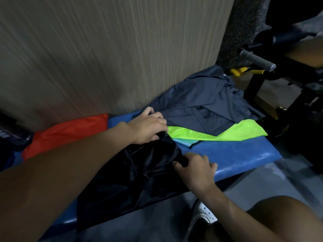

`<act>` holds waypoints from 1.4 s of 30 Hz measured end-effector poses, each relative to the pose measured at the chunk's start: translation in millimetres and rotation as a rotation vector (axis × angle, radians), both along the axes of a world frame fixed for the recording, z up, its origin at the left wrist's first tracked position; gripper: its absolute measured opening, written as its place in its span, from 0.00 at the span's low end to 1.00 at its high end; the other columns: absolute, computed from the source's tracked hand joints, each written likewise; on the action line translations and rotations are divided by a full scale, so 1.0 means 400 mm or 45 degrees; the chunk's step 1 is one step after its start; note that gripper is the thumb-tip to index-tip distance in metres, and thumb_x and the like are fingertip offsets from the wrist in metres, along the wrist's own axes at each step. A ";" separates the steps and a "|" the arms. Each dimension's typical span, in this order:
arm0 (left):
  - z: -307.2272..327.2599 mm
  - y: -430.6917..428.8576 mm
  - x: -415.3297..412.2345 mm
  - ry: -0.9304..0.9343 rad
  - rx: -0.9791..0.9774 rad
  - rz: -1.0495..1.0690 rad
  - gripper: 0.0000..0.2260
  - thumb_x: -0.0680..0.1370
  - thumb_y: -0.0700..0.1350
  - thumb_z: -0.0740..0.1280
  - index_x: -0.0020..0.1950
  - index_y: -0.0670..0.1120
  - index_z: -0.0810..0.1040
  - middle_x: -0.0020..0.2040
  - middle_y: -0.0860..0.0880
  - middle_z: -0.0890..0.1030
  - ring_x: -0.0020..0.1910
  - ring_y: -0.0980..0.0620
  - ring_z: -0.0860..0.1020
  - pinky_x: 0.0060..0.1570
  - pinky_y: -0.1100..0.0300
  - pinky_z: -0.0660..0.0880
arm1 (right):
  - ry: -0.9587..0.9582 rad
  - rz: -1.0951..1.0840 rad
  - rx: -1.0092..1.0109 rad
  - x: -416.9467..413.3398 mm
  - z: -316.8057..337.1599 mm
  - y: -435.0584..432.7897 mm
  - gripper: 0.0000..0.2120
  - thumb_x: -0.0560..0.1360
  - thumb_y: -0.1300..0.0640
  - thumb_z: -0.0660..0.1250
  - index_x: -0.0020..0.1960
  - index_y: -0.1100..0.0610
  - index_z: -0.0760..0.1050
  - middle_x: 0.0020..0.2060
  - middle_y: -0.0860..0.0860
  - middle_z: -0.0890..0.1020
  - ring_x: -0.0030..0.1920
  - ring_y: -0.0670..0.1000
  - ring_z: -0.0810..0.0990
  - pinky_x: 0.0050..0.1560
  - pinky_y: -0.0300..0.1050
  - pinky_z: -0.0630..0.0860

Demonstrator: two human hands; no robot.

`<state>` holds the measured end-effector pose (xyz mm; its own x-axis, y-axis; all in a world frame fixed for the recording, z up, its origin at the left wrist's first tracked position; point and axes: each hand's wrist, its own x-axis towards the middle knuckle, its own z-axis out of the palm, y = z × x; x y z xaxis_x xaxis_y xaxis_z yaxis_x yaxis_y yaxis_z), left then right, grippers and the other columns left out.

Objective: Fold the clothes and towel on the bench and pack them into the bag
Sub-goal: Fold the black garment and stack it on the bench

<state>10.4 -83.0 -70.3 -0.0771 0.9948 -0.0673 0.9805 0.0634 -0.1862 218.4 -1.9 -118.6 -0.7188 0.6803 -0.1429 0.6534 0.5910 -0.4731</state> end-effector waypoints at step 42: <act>-0.009 -0.397 0.028 -0.087 0.231 0.458 0.25 0.78 0.52 0.53 0.75 0.50 0.68 0.75 0.44 0.67 0.73 0.43 0.65 0.71 0.49 0.60 | 0.487 0.757 0.375 -0.020 0.019 -0.266 0.14 0.76 0.44 0.59 0.51 0.51 0.79 0.49 0.48 0.79 0.50 0.54 0.78 0.51 0.52 0.67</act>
<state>21.6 -241.8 -73.8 -0.4238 0.9013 0.0898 0.8995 0.4304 -0.0754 210.4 -108.3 -110.9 -0.9388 0.1353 0.3168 0.0089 0.9288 -0.3704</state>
